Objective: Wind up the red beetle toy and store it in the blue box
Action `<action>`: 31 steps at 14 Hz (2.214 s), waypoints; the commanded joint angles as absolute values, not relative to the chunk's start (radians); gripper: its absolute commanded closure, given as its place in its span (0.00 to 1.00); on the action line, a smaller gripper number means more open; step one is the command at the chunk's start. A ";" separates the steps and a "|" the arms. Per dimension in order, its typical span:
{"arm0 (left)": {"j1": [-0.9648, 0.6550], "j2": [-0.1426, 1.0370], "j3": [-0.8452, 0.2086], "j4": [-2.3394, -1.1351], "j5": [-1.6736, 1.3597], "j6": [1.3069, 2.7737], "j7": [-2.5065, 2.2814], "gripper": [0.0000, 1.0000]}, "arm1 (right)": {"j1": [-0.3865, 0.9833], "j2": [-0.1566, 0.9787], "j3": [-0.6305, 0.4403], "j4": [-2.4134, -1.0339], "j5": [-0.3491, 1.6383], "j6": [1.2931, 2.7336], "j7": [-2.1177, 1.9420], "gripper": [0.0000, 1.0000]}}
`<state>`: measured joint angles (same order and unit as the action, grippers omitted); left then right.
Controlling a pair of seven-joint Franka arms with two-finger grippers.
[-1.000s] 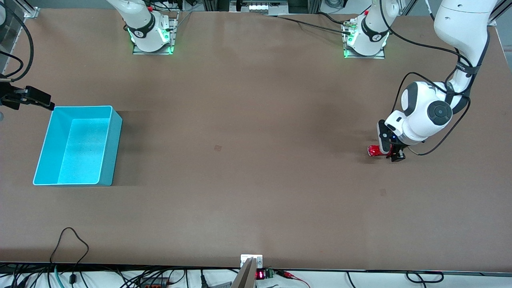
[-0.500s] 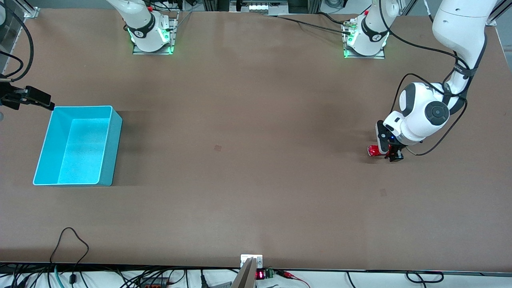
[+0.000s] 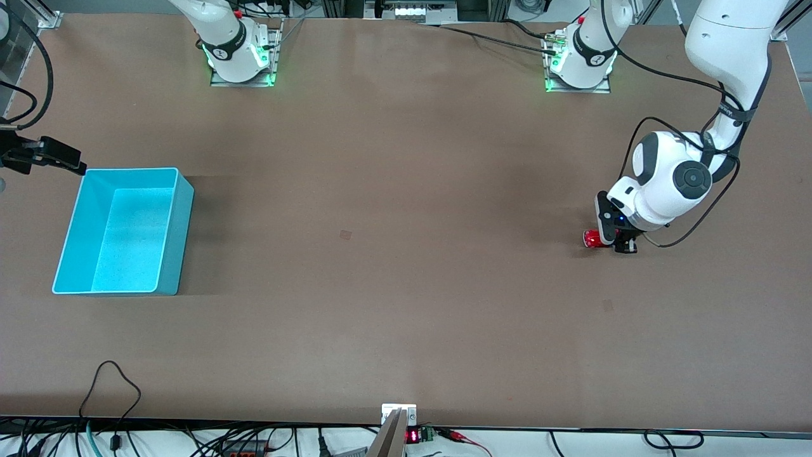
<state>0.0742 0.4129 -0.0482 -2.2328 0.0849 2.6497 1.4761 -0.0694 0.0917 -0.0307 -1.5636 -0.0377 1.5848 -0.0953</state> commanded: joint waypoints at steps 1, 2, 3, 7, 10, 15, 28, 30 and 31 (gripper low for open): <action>0.084 0.407 -0.055 -2.240 0.107 2.657 1.486 0.68 | -0.080 0.083 -0.025 -1.572 -0.018 1.592 -0.087 0.00; 0.084 0.407 -0.055 -2.240 0.107 2.657 1.485 0.68 | -0.080 0.083 -0.025 -1.572 -0.018 1.594 -0.087 0.00; 0.084 0.408 -0.055 -2.238 0.106 2.655 1.483 0.68 | -0.080 0.083 -0.025 -1.572 -0.018 1.594 -0.087 0.00; 0.084 0.420 -0.055 -2.237 0.106 2.649 1.485 0.68 | -0.078 0.083 -0.025 -1.572 -0.018 1.592 -0.087 0.00; 0.124 0.443 -0.055 -2.235 0.107 2.646 1.491 0.68 | -0.074 0.083 -0.025 -1.572 -0.021 1.594 -0.087 0.00; 0.253 0.497 -0.055 -2.217 0.106 2.638 1.629 0.69 | -0.075 0.083 -0.025 -1.572 -0.021 1.594 -0.087 0.00; 0.276 0.328 -0.213 -2.012 0.103 2.204 1.770 0.00 | -0.074 0.084 -0.025 -1.572 -0.018 1.594 -0.087 0.00; 0.221 0.301 -0.256 -1.912 0.089 2.088 1.767 0.00 | -0.072 0.084 -0.025 -1.572 -0.018 1.594 -0.089 0.00; 0.195 0.293 -0.285 -1.867 0.089 2.059 1.761 0.00 | -0.074 0.086 -0.025 -1.572 -0.017 1.594 -0.089 0.00</action>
